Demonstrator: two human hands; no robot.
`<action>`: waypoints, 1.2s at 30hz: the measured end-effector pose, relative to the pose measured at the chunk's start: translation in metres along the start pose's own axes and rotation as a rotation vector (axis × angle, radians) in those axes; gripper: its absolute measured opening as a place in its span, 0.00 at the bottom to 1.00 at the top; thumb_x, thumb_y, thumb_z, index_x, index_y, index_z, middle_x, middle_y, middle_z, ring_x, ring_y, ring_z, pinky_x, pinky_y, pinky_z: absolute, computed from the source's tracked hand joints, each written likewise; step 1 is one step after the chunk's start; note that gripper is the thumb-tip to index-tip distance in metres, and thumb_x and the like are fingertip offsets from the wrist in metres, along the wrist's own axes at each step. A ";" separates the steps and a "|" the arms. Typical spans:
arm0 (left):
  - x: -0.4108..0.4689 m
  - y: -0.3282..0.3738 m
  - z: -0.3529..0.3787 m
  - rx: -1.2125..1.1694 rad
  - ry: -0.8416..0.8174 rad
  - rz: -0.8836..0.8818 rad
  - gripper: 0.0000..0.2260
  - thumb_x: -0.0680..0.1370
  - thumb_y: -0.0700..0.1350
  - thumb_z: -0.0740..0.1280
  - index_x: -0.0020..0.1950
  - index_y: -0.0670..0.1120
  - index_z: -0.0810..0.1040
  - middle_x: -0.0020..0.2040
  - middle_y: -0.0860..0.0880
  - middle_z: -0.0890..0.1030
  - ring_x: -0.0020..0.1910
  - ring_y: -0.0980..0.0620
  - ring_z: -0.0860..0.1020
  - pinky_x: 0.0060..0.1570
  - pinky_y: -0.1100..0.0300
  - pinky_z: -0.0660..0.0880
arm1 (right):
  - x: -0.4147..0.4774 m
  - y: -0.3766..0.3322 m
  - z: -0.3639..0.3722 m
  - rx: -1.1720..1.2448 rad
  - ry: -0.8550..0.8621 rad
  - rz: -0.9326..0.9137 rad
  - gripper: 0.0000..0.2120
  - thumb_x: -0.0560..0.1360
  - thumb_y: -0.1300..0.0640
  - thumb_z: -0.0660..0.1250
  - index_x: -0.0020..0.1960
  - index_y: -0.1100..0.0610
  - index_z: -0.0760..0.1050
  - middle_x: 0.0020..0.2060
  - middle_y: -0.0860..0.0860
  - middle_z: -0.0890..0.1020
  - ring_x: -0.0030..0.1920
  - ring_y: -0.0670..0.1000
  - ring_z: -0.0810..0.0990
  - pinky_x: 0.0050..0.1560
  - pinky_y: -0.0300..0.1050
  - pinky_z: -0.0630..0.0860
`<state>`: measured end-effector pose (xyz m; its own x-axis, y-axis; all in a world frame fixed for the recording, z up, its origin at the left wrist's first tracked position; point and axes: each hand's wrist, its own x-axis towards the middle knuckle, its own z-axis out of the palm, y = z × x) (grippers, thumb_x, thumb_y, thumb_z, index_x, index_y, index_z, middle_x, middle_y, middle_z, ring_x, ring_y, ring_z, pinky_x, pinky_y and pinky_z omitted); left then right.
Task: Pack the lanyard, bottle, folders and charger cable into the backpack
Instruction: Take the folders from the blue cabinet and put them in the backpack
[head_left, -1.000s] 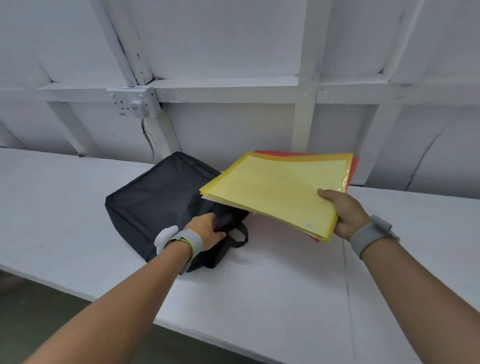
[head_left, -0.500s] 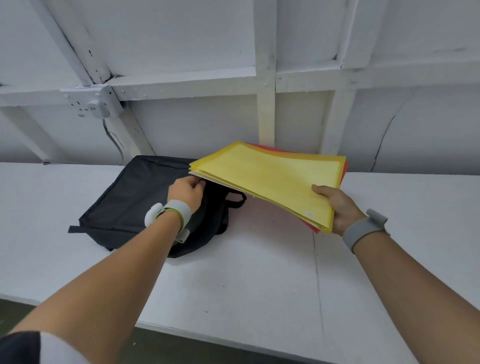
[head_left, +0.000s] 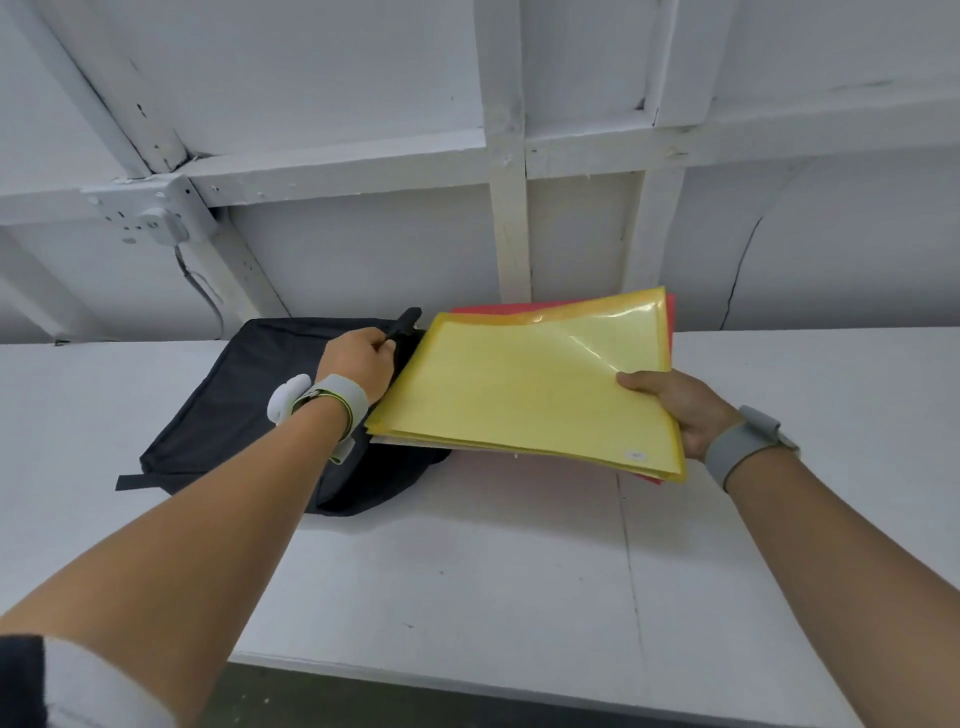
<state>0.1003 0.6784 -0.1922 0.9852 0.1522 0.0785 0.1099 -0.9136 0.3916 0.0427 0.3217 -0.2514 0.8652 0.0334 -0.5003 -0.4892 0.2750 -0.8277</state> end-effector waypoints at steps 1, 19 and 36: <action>-0.001 0.003 0.002 0.023 0.001 0.024 0.12 0.82 0.48 0.59 0.51 0.45 0.80 0.43 0.45 0.79 0.41 0.43 0.75 0.37 0.57 0.68 | 0.002 -0.002 0.007 -0.027 -0.007 -0.010 0.21 0.76 0.59 0.68 0.68 0.58 0.71 0.57 0.59 0.82 0.54 0.61 0.83 0.50 0.57 0.80; -0.002 -0.014 -0.020 0.103 0.062 0.118 0.12 0.82 0.45 0.58 0.53 0.40 0.79 0.49 0.40 0.81 0.48 0.38 0.77 0.43 0.56 0.69 | 0.006 -0.080 0.030 -0.426 -0.005 -0.193 0.18 0.74 0.61 0.71 0.63 0.59 0.75 0.54 0.57 0.84 0.51 0.59 0.84 0.49 0.52 0.81; 0.003 -0.009 -0.019 0.057 0.052 0.103 0.12 0.82 0.45 0.59 0.47 0.41 0.77 0.43 0.43 0.79 0.41 0.41 0.76 0.41 0.56 0.70 | 0.014 -0.065 0.079 -0.489 -0.220 -0.001 0.13 0.77 0.61 0.69 0.61 0.58 0.76 0.51 0.58 0.84 0.44 0.56 0.85 0.40 0.49 0.83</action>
<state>0.0996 0.6942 -0.1784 0.9837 0.0749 0.1636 0.0176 -0.9449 0.3269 0.0954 0.3806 -0.1847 0.8425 0.2485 -0.4780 -0.4374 -0.2025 -0.8762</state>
